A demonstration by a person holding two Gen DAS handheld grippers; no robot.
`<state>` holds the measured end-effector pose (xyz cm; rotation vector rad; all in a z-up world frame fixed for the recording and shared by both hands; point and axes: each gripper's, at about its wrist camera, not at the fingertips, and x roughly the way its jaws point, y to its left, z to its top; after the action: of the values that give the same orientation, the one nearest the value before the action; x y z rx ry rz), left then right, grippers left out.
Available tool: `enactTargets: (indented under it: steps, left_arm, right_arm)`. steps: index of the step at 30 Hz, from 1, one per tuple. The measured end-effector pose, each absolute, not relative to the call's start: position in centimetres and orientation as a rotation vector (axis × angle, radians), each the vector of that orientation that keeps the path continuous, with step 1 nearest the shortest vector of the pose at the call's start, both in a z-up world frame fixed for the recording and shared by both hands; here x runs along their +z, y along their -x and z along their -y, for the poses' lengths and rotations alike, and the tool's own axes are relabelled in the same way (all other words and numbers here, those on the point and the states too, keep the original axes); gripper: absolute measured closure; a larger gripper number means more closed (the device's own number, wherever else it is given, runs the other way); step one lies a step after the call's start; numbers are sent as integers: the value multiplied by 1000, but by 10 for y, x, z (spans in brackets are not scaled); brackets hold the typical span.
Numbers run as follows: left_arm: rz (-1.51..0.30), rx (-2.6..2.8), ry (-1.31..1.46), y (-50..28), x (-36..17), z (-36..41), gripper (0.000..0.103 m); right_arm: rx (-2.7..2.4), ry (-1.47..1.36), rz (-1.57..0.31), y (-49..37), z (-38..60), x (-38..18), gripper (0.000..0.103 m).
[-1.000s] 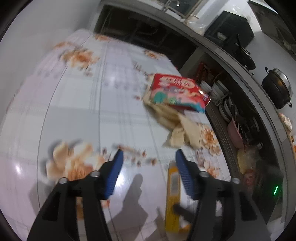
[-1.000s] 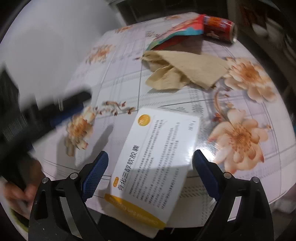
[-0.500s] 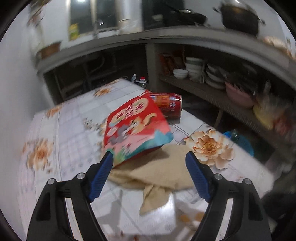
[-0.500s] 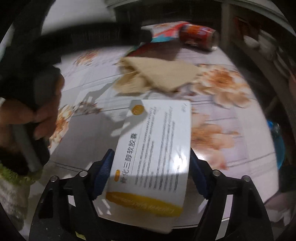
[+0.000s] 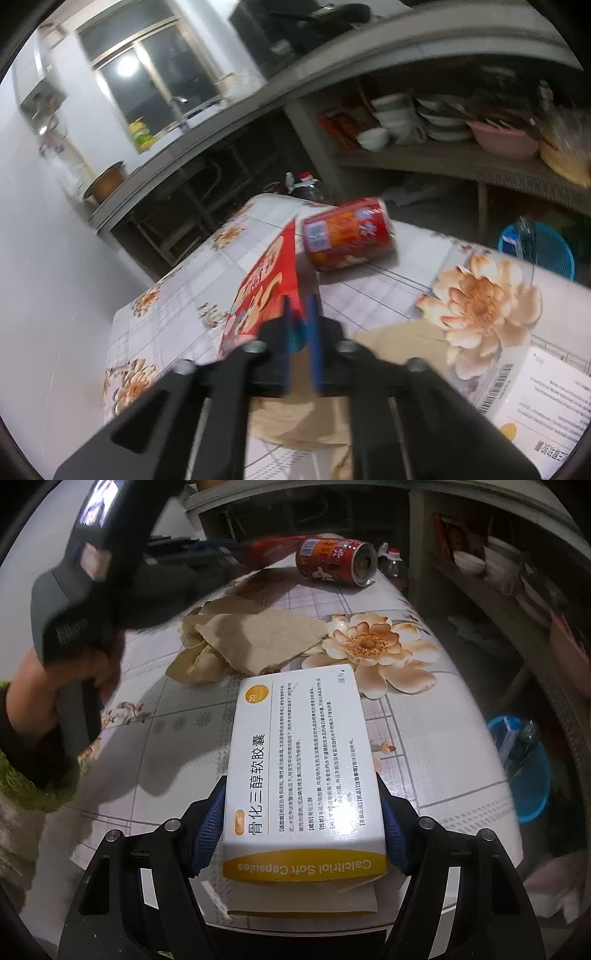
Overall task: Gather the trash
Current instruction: 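Lift the yellow box with the right gripper while the left gripper reaches for the red snack bag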
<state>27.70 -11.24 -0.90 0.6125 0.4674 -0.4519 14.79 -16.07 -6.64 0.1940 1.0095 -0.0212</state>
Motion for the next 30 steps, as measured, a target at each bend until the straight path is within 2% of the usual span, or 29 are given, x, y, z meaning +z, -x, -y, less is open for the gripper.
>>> enactTargets:
  steps: [5, 10, 16, 18, 19, 23, 25, 30]
  left_arm:
    - [-413, -342, -502, -285, 24, 68, 103]
    - [-432, -299, -352, -272, 57, 14, 103]
    - [-618, -372, -200, -271, 55, -26, 101]
    - [-704, -390, -128, -287, 50, -34, 86]
    - [-724, -392, -100, -292, 47, -35, 70]
    - [-779, -413, -87, -319, 34, -16, 40]
    - [-811, -459, -149, -328, 25, 8, 33]
    - [-838, -491, -428, -347, -13, 92, 28]
  right_arm:
    - [-7, -217, -1005, -145, 165, -66, 35]
    - [-5, -221, -997, -142, 164, -64, 35]
    - [-5, -217, -1004, -143, 166, -64, 35]
    - [-3, -217, -1005, -143, 166, -64, 35]
    - [-5, -217, -1004, -143, 166, -64, 35]
    - [-8, -211, -1004, -143, 165, -64, 35]
    - [-12, -199, -1006, -145, 165, -64, 35]
    - [-18, -183, -1008, -147, 165, -65, 35]
